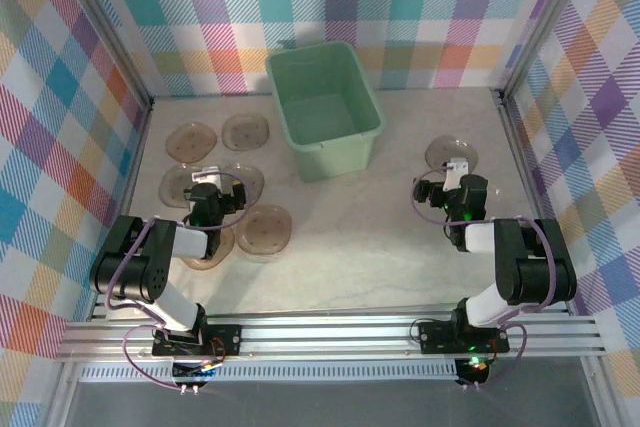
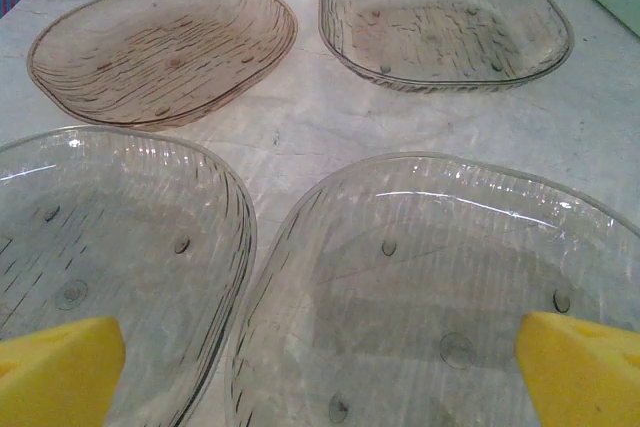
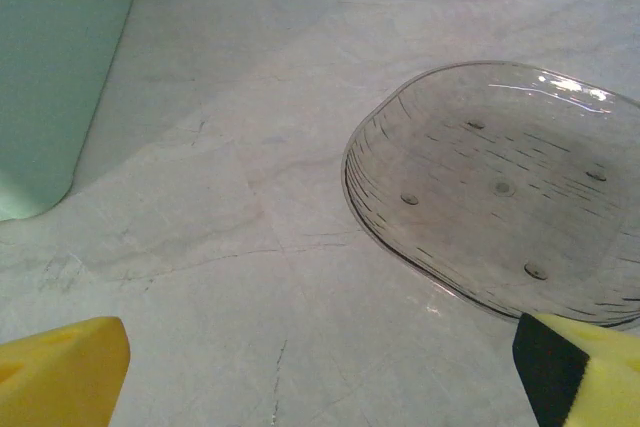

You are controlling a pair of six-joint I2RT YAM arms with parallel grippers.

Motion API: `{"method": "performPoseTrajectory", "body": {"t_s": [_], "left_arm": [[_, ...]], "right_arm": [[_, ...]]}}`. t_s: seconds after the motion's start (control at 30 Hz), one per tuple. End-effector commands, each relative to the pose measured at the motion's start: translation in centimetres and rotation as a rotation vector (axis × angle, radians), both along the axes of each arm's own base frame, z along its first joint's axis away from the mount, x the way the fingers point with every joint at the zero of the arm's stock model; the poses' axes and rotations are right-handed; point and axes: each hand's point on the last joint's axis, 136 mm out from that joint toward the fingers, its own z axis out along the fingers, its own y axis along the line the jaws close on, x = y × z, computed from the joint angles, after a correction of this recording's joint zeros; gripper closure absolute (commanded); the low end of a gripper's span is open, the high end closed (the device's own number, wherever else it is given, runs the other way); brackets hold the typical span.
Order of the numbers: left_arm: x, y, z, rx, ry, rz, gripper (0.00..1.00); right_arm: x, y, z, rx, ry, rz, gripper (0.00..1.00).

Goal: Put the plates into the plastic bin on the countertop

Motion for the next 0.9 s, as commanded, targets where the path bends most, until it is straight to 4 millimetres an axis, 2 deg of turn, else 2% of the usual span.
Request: {"method": "performPoseTrajectory", "body": {"t_s": [0.0,0.87], "left_arm": [[0.87,0.01,1.36,-0.026,-0.051,0.002,0.0],[0.92,0.01,1.28,-0.035,-0.046,-0.004,0.0]], "right_arm": [[0.46,0.24,0.8,0.017,-0.026,0.013,0.01],[0.48,0.25,0.74,0.017,-0.023,0.013,0.01]]}}
